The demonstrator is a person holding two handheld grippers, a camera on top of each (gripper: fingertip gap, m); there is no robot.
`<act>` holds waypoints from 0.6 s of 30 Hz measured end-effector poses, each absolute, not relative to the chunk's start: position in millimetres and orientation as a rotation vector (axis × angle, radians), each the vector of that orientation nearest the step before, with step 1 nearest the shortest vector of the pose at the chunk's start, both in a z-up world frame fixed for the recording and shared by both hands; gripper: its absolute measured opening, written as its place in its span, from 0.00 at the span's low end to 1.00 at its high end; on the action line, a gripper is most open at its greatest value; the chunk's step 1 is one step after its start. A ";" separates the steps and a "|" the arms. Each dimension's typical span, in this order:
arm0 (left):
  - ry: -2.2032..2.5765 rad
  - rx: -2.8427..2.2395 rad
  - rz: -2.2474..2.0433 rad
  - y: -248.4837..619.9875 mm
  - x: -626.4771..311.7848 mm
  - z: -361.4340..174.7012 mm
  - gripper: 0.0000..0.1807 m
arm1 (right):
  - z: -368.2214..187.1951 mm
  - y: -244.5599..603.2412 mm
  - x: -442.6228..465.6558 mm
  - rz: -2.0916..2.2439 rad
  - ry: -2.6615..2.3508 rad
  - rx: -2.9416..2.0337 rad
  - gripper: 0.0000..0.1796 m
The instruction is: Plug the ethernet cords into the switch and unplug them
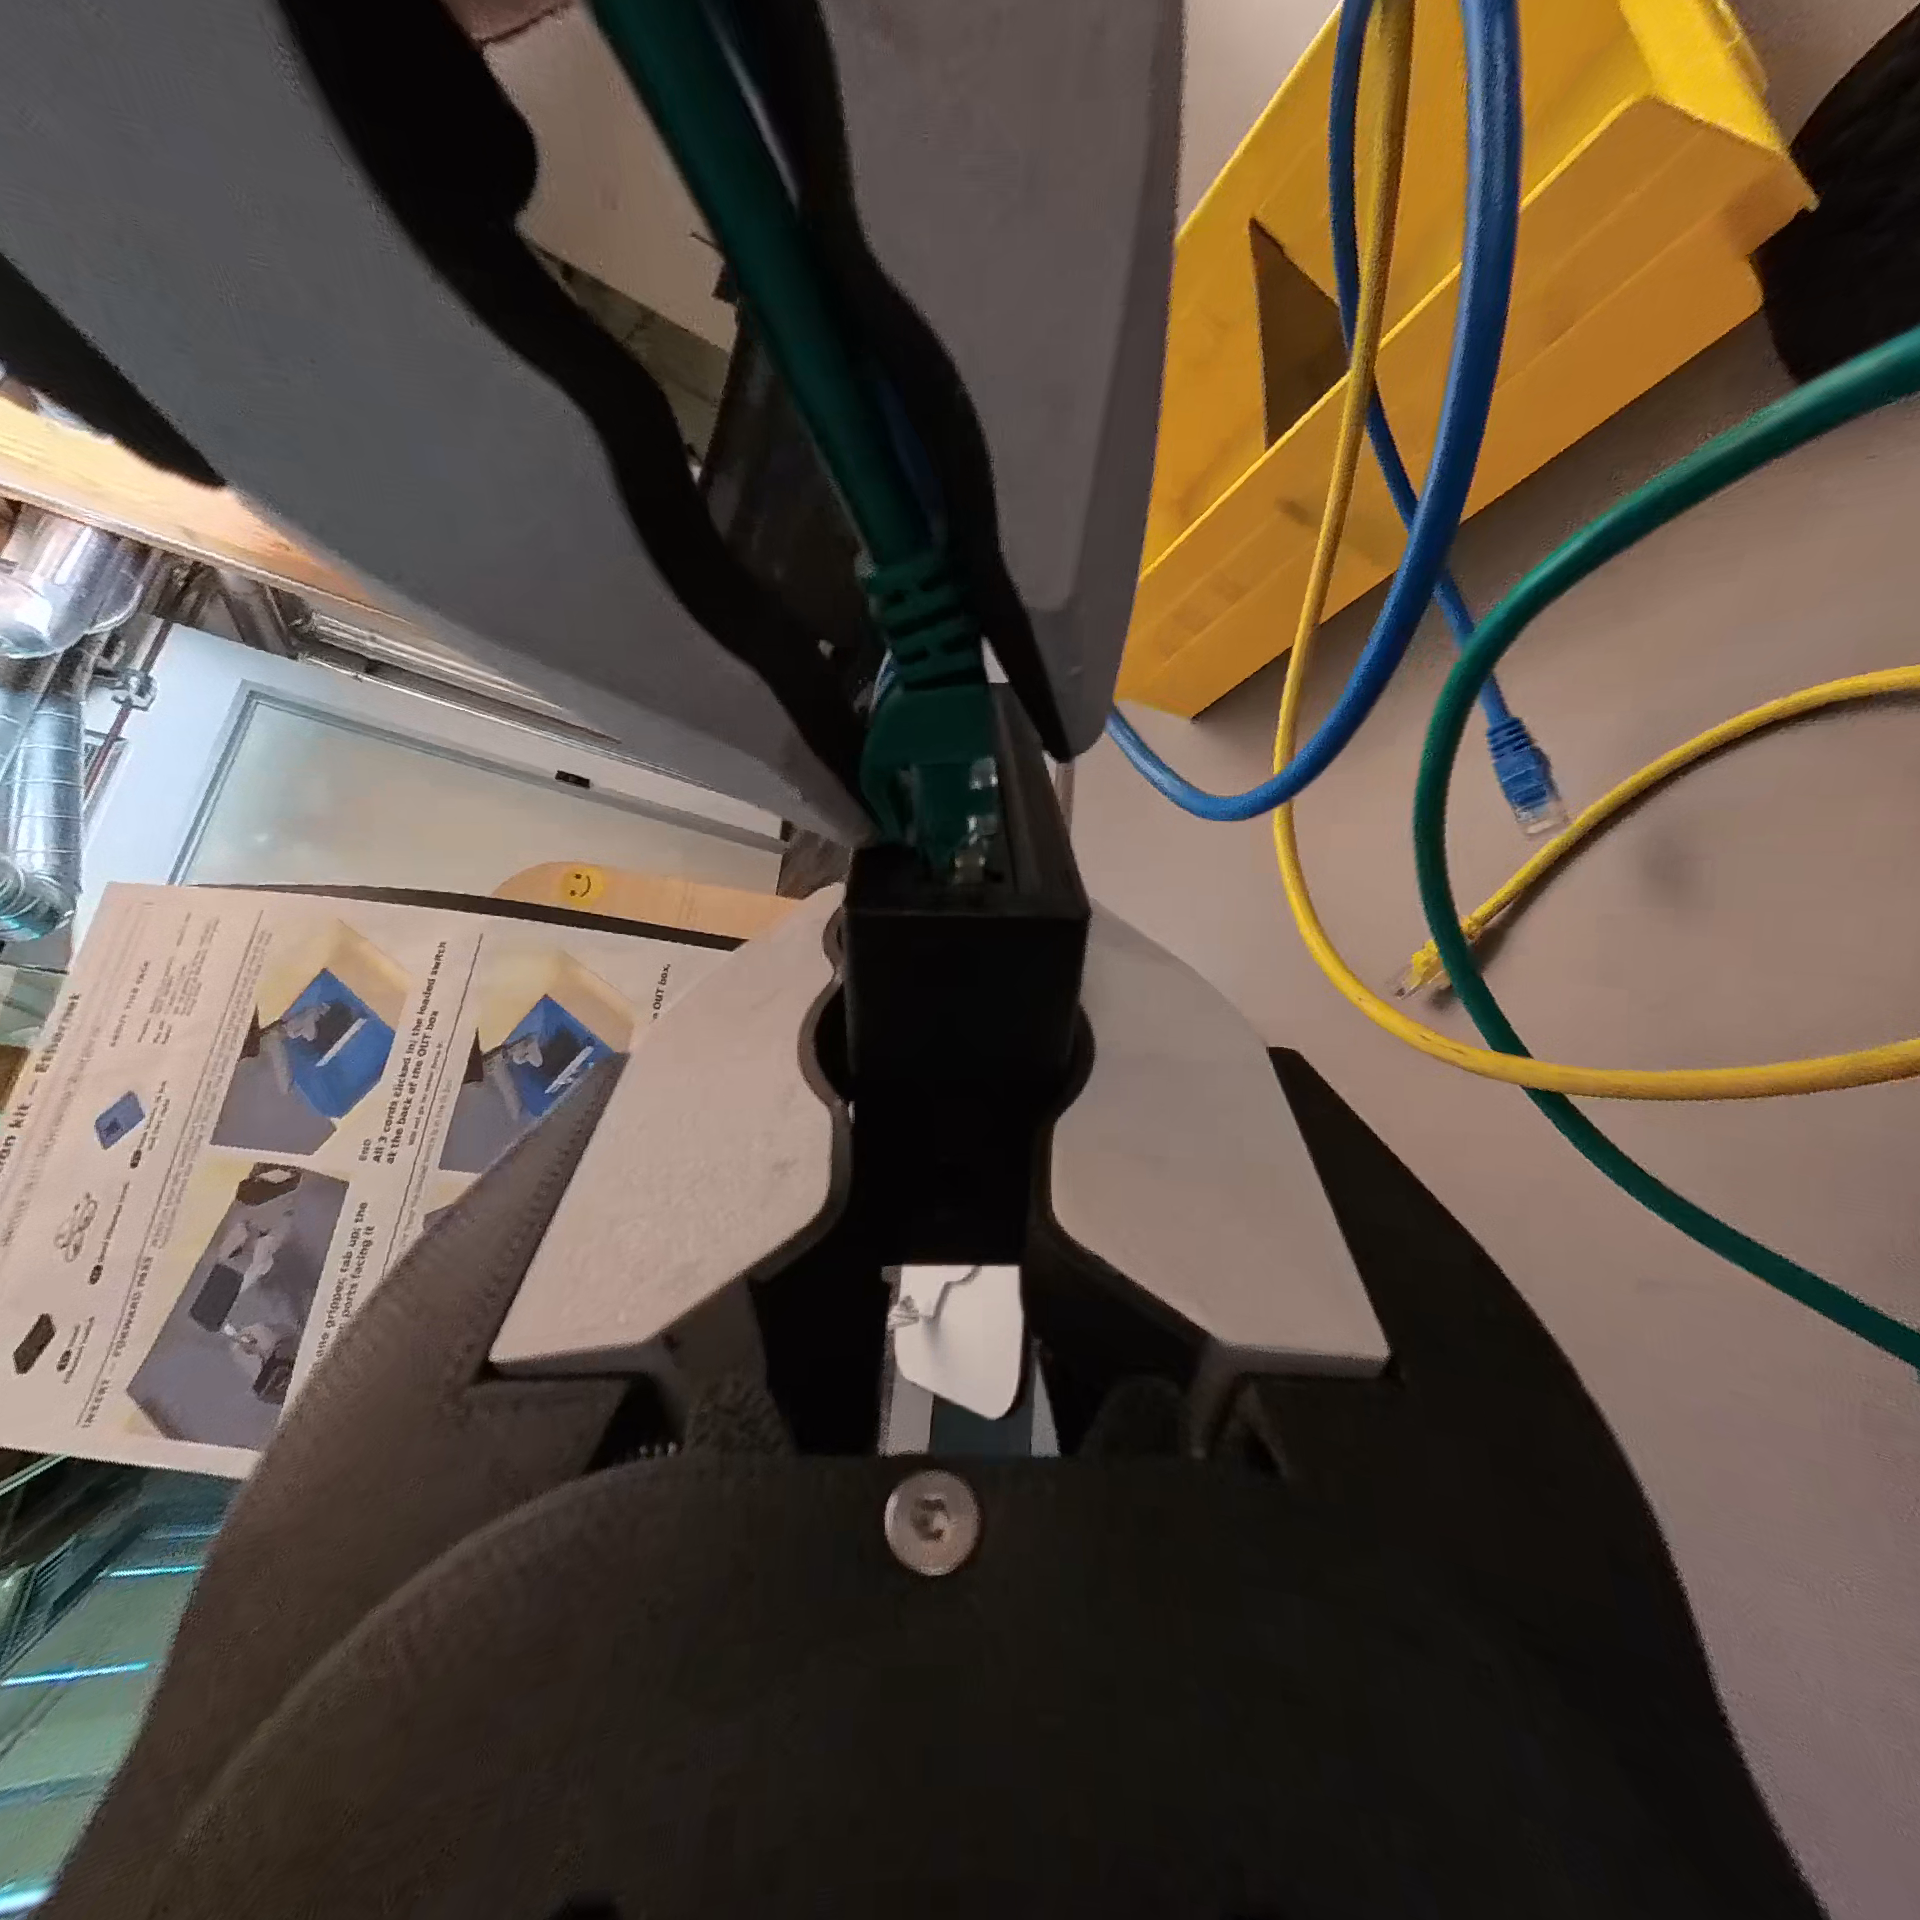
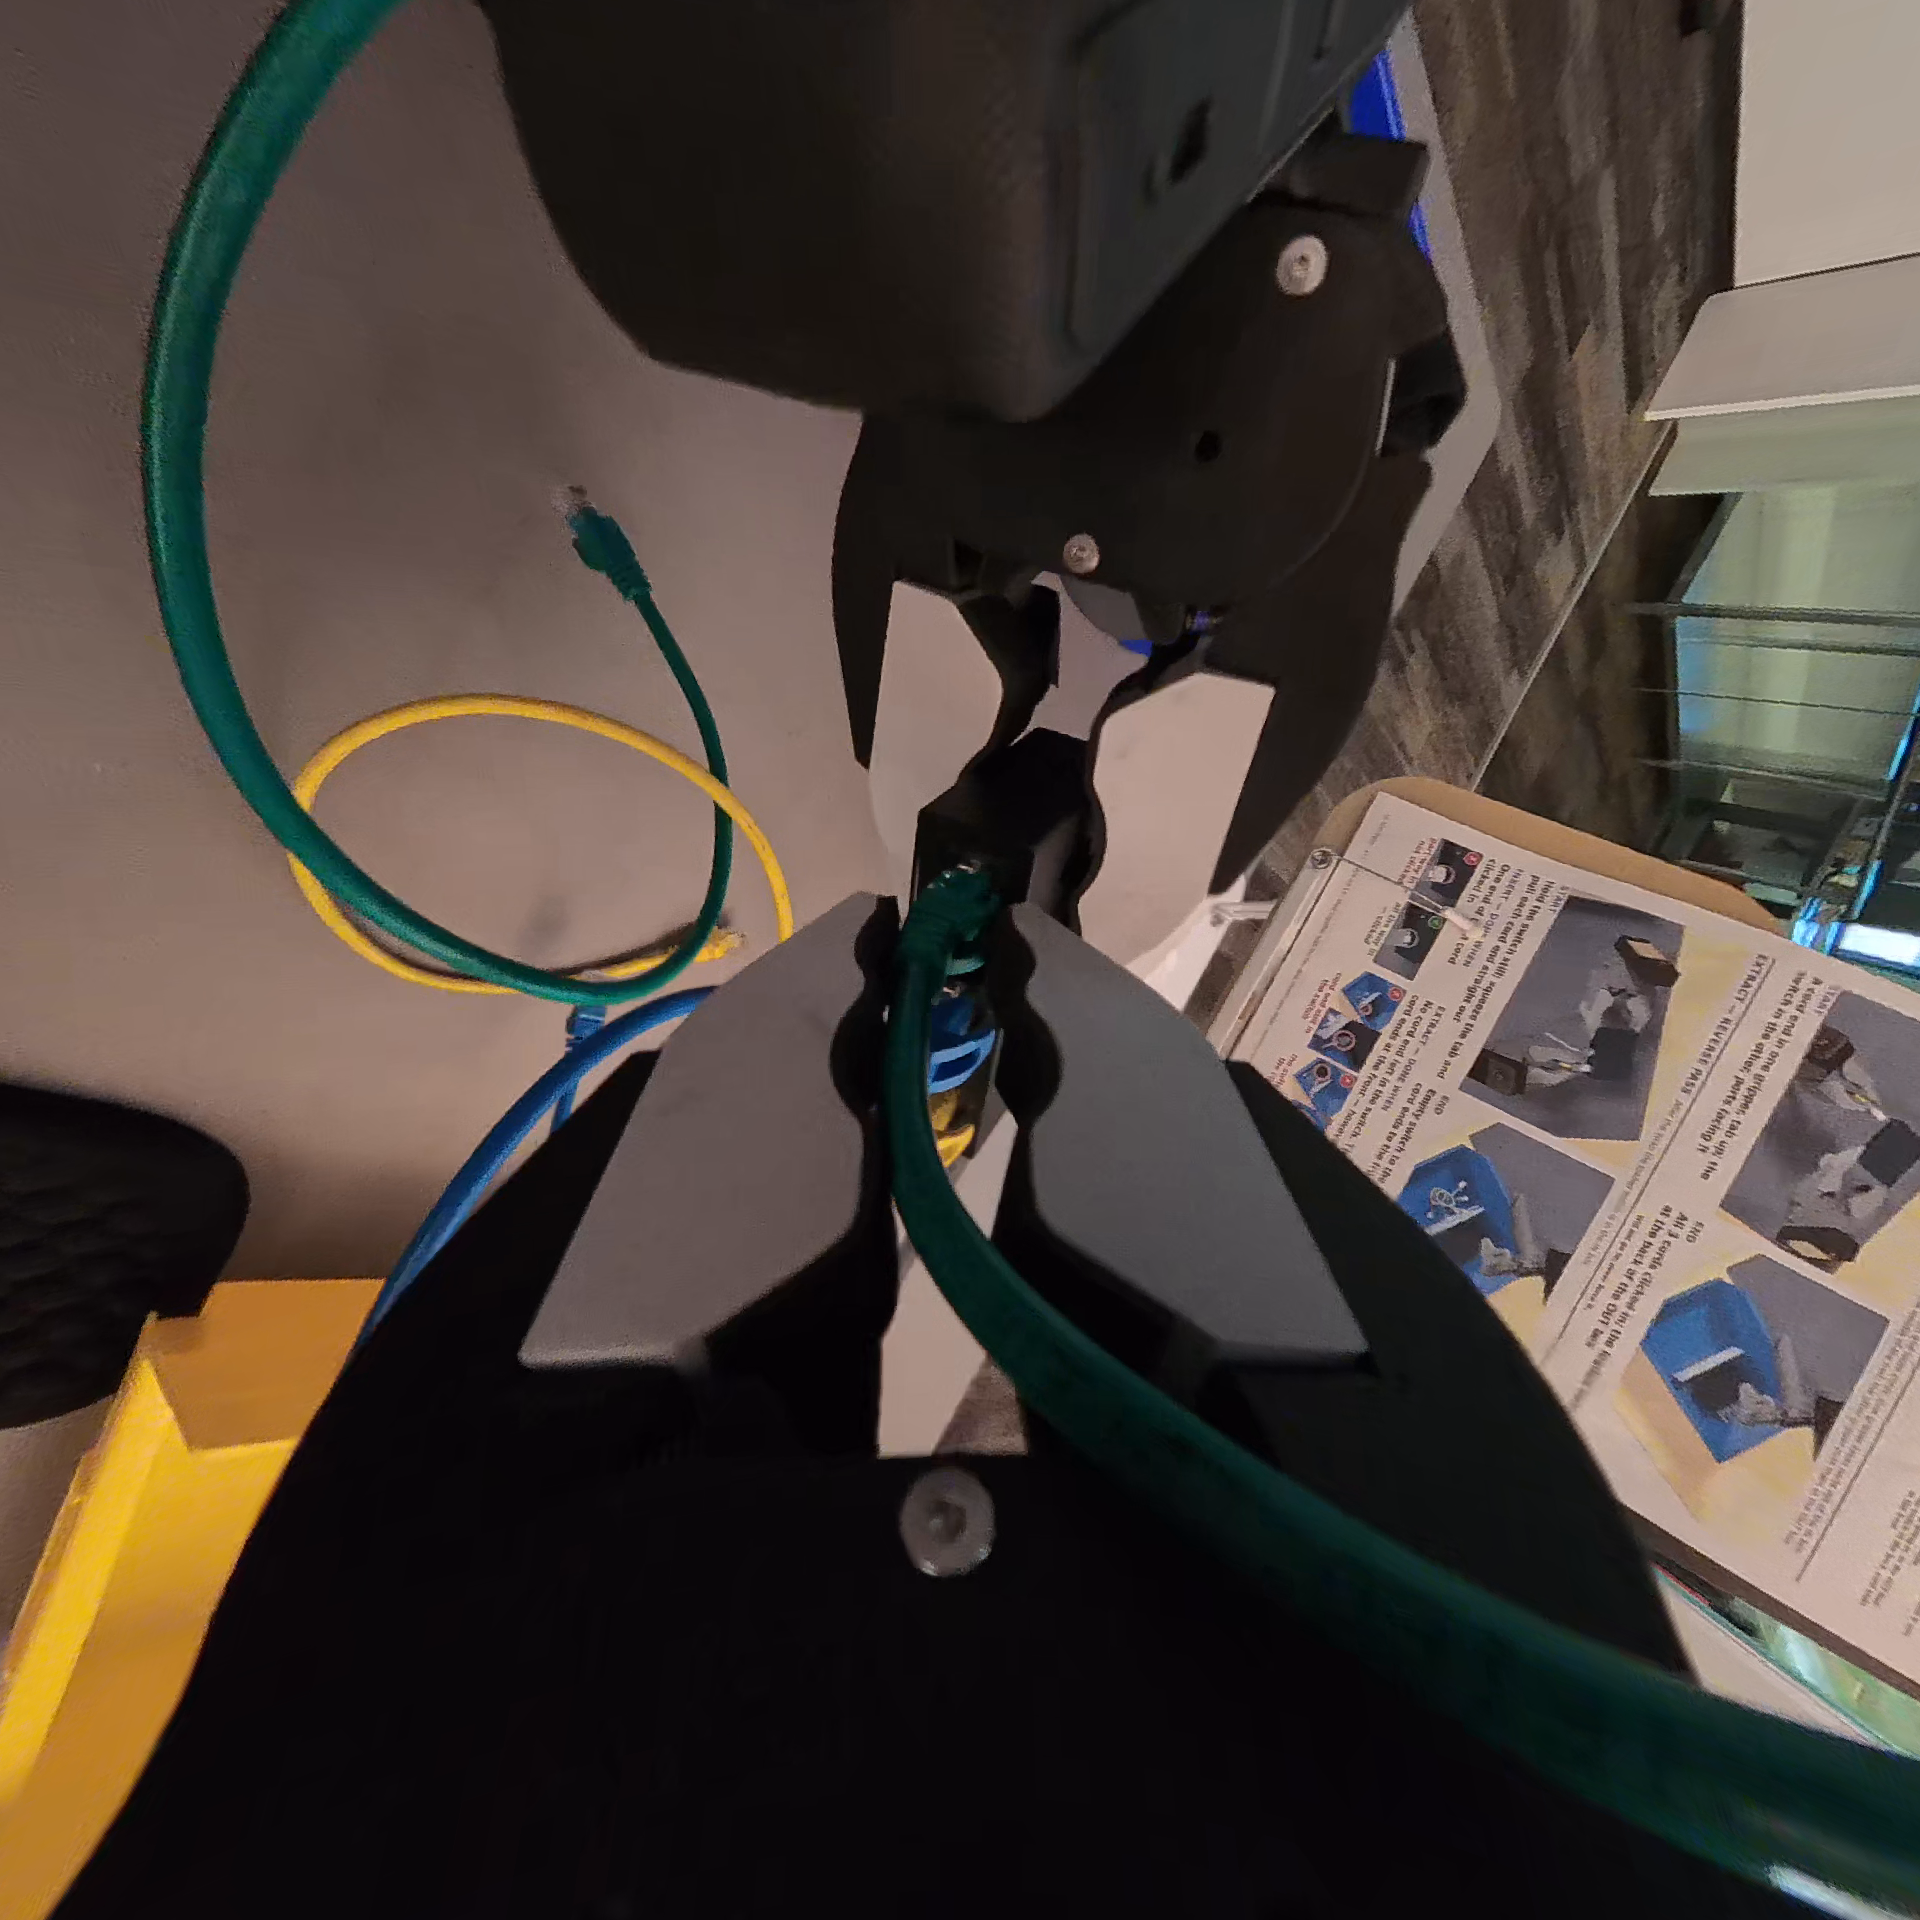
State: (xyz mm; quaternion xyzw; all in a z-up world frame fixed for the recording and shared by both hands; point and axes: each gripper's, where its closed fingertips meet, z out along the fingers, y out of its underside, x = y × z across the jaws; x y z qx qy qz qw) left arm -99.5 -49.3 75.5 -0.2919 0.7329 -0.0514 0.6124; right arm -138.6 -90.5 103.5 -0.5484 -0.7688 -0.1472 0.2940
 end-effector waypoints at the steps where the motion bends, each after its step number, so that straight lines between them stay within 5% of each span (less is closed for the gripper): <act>1: 1.692 -0.676 -0.139 -51.2 -99.1 75.8 0.17 | 103.9 -92.1 -138.6 -0.400 -2.055 -1.451 0.10; 18: 1.487 -0.736 -0.157 -51.4 -106.9 110.1 0.16 | 136.2 -88.7 -154.9 -0.484 -1.766 -1.190 0.08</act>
